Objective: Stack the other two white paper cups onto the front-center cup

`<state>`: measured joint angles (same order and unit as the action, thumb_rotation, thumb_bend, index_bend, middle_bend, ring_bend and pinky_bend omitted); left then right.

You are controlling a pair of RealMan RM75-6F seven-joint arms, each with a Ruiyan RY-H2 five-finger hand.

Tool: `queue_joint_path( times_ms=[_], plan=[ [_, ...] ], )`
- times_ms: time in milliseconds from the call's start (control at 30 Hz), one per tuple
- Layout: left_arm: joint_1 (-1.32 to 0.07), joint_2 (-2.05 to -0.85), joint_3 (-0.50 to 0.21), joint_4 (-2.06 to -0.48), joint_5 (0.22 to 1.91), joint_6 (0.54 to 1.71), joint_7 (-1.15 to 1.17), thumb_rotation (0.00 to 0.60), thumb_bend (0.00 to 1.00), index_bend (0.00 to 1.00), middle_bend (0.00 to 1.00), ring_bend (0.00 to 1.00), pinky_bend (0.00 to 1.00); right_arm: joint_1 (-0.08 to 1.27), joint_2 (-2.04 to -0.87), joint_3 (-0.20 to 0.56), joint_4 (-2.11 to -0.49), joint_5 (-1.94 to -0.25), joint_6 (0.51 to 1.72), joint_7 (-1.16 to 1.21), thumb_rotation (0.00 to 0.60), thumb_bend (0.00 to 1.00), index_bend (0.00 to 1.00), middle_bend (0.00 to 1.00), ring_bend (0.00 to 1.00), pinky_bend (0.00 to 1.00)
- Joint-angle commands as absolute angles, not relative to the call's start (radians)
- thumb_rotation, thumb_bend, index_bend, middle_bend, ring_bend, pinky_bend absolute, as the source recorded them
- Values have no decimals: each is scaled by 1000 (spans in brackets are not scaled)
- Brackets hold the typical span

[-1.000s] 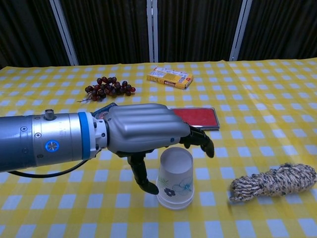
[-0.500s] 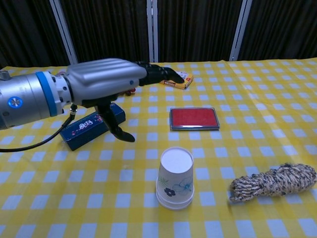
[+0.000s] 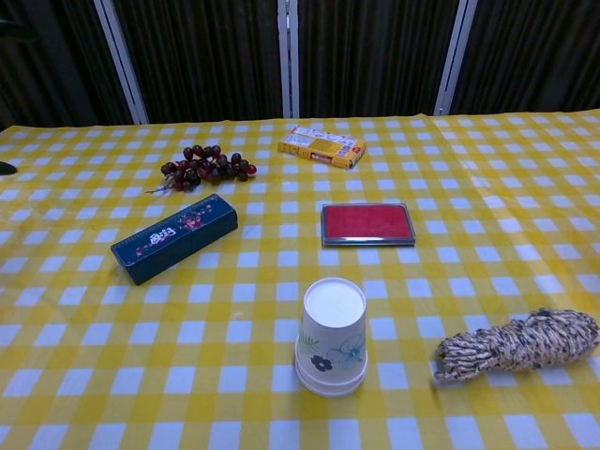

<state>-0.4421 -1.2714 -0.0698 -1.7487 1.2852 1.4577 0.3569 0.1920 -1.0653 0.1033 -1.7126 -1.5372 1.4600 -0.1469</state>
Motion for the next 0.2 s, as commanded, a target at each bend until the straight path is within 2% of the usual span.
queue_joint_path(
  times_ms=[33, 200],
  plan=[
    [-370, -1213, -39, -1770, 1264, 1499, 302, 600, 0, 0, 0, 0, 0, 192, -1065, 104, -1711, -1535, 1458, -147, 600, 0, 36, 0, 0, 0],
    [-288, -1164, 19, -1752, 1292, 1536, 234, 600, 0, 0, 0, 0, 0, 191, -1066, 104, -1710, -1529, 1456, -150, 600, 0, 36, 0, 0, 0]
  ],
)
